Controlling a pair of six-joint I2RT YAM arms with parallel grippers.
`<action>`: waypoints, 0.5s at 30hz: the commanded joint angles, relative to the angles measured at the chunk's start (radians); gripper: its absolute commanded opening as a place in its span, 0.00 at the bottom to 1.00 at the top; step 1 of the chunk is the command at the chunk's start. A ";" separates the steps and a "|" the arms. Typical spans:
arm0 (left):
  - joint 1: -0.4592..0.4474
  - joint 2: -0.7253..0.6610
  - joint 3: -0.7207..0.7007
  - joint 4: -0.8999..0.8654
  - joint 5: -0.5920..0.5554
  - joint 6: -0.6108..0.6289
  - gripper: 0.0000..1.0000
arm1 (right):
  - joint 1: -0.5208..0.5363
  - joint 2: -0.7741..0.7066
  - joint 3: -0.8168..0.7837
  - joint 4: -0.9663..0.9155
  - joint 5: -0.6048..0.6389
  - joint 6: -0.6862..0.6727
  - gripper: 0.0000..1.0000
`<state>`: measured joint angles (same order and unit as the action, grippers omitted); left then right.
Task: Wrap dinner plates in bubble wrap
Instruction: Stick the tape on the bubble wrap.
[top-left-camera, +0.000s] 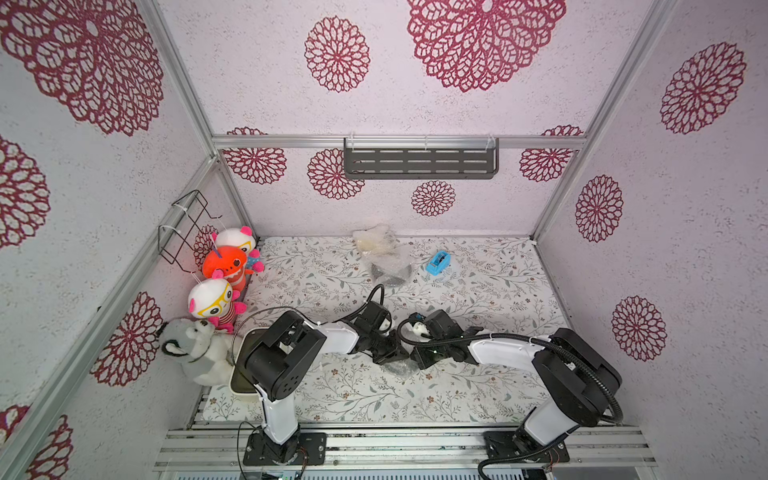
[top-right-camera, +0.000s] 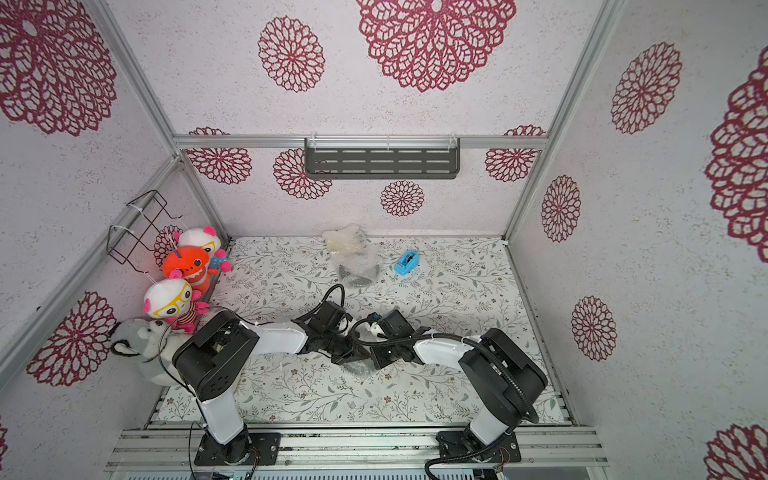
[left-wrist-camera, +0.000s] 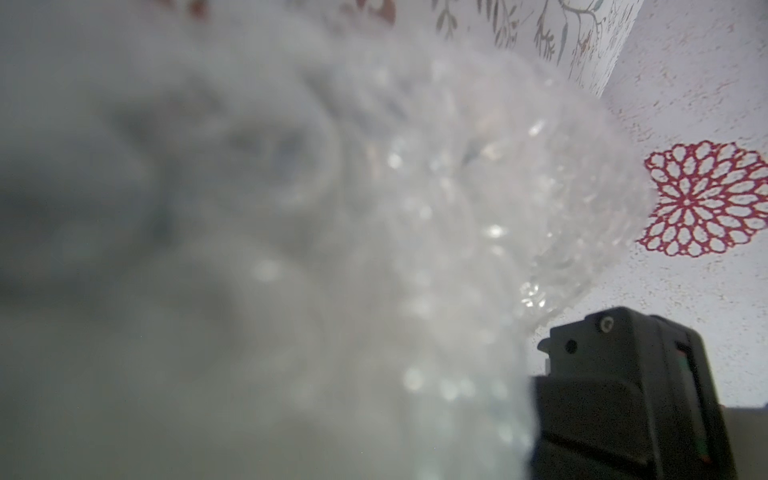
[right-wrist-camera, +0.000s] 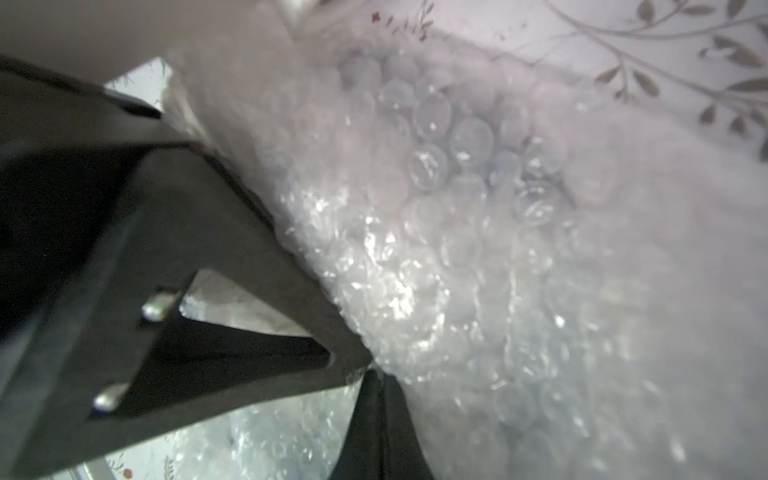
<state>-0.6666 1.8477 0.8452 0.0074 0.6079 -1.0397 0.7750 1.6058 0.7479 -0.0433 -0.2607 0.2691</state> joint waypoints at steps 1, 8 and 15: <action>-0.004 0.051 -0.019 -0.089 -0.090 0.011 0.00 | 0.002 -0.008 0.013 -0.102 0.055 0.016 0.00; -0.005 0.049 -0.024 -0.092 -0.095 0.010 0.00 | 0.006 -0.031 0.010 -0.080 0.014 0.074 0.00; -0.005 0.045 -0.025 -0.100 -0.103 0.007 0.00 | 0.026 -0.001 0.015 -0.139 0.032 0.057 0.00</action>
<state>-0.6670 1.8477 0.8452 0.0063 0.6071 -1.0401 0.7864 1.6073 0.7612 -0.0738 -0.2577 0.3267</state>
